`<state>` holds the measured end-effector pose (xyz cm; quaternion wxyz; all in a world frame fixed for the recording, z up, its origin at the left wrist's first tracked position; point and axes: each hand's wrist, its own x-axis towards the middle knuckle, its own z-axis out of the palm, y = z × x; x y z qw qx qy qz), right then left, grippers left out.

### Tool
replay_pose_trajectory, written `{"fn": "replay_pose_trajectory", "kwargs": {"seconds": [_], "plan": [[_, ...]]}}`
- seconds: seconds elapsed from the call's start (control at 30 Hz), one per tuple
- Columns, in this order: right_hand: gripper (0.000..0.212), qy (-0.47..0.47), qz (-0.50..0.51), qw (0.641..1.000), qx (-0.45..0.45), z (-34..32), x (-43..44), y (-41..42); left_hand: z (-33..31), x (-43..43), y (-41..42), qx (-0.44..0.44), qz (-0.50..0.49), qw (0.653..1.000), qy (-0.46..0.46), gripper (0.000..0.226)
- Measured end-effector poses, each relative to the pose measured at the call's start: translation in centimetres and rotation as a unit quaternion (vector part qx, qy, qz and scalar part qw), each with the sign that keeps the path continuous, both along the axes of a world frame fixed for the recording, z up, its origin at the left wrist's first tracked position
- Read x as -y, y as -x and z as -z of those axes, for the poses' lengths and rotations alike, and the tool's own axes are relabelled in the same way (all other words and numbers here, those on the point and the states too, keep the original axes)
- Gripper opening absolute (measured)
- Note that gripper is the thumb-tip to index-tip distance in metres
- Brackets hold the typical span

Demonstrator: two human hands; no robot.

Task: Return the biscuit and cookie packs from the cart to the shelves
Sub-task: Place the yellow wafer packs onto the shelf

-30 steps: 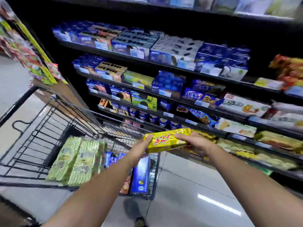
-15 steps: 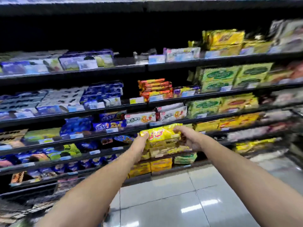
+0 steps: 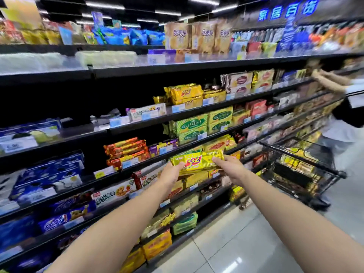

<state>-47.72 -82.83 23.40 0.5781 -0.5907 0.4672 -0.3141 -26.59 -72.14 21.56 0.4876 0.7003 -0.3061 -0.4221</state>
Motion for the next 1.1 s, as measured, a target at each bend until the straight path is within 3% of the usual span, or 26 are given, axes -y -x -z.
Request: {"fn": "replay_pose_trajectory", "kwargs": {"seconds": [0.13, 0.23, 0.33, 0.5, 0.57, 0.63, 0.7, 0.87, 1.1], "plan": [[0.079, -0.008, 0.001, 1.0, -0.029, -1.5, 3.5, 2.0, -2.0, 4.3, 2.3, 0.004, 0.012, 0.999, 0.031, 0.073], [0.063, -0.02, -0.003, 1.0, -0.02, -2.1, 7.4, 3.7, -3.3, 7.7, 3.9, 0.039, 0.02, 0.998, 0.053, 0.061], [0.07, 0.007, -0.028, 1.0, -0.005, -2.8, 11.3, 5.7, -4.5, 11.1, 5.7, 0.08, 0.029, 0.993, 0.082, 0.041], [0.024, 0.092, -0.066, 0.994, -0.003, -5.2, 18.7, 9.2, -7.4, 17.0, 9.2, 0.153, -0.011, 0.981, 0.121, 0.019], [0.03, 0.107, -0.071, 0.992, -0.011, -6.3, 21.6, 10.3, -8.4, 19.3, 10.6, 0.176, -0.014, 0.976, 0.124, 0.027], [0.03, 0.133, -0.082, 0.987, -0.028, -7.4, 24.3, 11.2, -9.3, 21.4, 11.6, 0.206, -0.02, 0.97, 0.124, 0.055], [0.026, 0.158, -0.096, 0.982, -0.036, -8.4, 26.8, 11.6, -10.1, 23.1, 12.4, 0.227, -0.037, 0.966, 0.122, 0.069], [0.039, 0.186, -0.121, 0.974, -0.047, -10.1, 31.4, 11.0, -11.6, 26.6, 12.8, 0.283, -0.08, 0.949, 0.11, 0.082], [0.038, 0.227, -0.126, 0.966, -0.013, -11.5, 36.8, 7.7, -13.4, 31.4, 10.9, 0.391, -0.12, 0.905, 0.118, 0.087]]}}
